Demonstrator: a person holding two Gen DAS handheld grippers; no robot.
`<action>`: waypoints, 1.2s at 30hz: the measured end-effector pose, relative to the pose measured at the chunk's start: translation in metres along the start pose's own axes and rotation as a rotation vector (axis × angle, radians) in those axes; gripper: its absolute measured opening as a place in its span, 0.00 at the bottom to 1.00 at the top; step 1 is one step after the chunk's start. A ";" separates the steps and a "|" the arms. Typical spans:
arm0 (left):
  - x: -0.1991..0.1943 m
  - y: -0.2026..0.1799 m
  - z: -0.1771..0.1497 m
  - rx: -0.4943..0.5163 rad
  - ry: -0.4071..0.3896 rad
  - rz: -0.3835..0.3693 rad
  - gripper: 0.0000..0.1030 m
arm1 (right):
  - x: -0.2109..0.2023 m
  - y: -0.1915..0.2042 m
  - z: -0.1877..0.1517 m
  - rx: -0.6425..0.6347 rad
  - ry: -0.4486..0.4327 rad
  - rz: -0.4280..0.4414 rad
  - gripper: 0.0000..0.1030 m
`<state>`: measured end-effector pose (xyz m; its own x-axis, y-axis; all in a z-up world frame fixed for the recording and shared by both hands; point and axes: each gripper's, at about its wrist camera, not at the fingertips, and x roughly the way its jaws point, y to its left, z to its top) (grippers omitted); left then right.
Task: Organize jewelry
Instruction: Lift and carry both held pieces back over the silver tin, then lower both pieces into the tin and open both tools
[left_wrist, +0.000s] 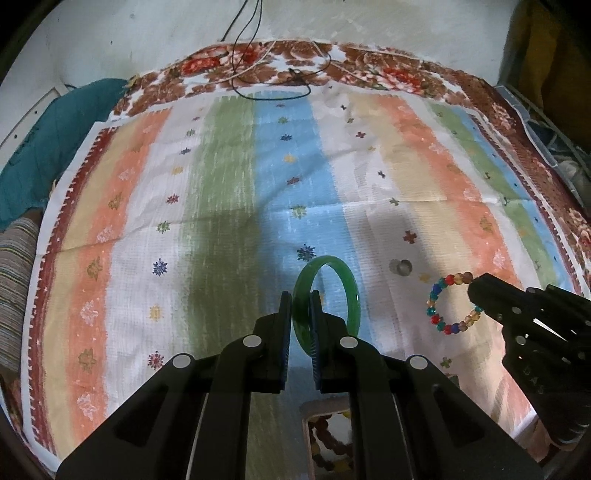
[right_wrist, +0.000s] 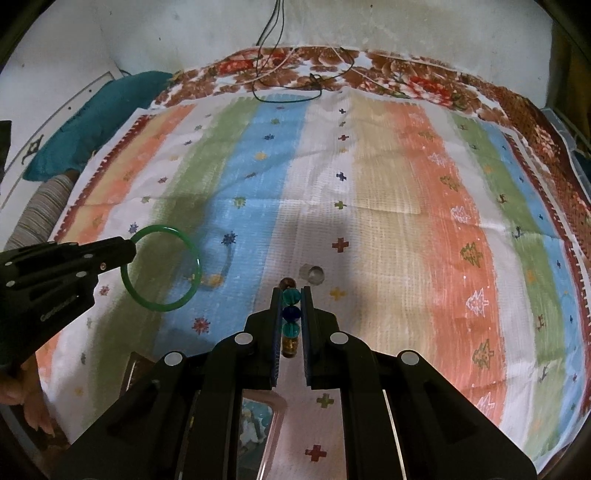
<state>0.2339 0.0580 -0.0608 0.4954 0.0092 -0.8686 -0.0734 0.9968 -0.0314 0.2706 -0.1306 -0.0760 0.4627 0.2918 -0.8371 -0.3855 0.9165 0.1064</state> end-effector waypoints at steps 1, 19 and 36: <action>-0.002 -0.001 -0.001 0.003 -0.005 -0.001 0.09 | -0.002 0.000 -0.001 0.001 -0.002 0.003 0.10; -0.038 -0.014 -0.018 0.021 -0.050 -0.036 0.09 | -0.041 0.012 -0.014 -0.029 -0.073 0.025 0.10; -0.065 -0.013 -0.042 -0.002 -0.074 -0.078 0.09 | -0.060 0.023 -0.033 -0.057 -0.094 0.044 0.10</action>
<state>0.1664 0.0412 -0.0252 0.5620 -0.0623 -0.8248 -0.0337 0.9946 -0.0981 0.2071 -0.1358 -0.0410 0.5158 0.3580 -0.7783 -0.4505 0.8861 0.1090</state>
